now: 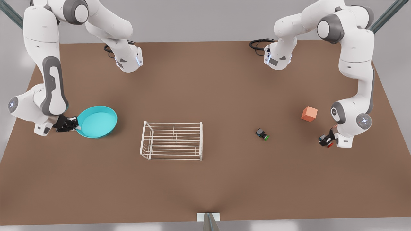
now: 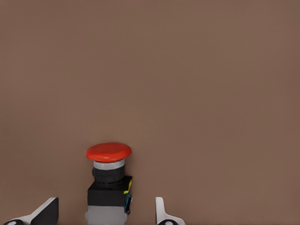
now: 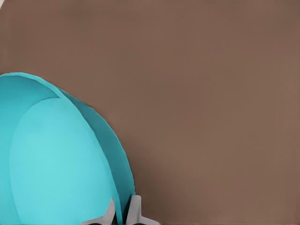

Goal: Place the plate on the shelf with right arm and place the red button switch in the plate with left arm

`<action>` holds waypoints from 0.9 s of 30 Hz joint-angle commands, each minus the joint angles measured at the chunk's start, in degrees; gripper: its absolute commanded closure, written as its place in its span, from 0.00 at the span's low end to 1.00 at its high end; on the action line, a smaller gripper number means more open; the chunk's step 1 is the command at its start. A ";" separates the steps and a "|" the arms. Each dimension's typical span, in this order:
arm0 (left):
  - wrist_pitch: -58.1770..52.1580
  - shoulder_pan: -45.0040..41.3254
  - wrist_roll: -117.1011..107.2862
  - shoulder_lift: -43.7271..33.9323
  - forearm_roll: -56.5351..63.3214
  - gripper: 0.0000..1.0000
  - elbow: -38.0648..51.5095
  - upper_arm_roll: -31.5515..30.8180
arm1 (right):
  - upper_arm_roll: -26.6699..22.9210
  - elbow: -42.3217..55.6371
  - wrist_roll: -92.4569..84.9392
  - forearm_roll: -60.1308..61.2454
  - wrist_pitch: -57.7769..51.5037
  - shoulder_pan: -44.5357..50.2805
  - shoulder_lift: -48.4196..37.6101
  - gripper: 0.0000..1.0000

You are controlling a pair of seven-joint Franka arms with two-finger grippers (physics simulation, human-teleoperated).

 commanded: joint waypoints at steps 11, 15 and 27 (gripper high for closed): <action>3.14 0.04 -0.55 1.21 0.12 0.32 -0.06 0.00 | 0.00 9.62 24.95 -8.23 -20.80 14.85 -9.68 0.77; 3.23 0.04 -0.55 1.47 0.12 0.48 -0.06 0.00 | 0.53 12.08 40.25 -8.23 -20.89 21.45 -9.68 0.77; -8.28 -0.84 -3.62 -10.83 -0.41 0.59 1.60 -4.65 | 4.22 30.10 71.80 -4.81 -20.80 34.02 4.12 0.76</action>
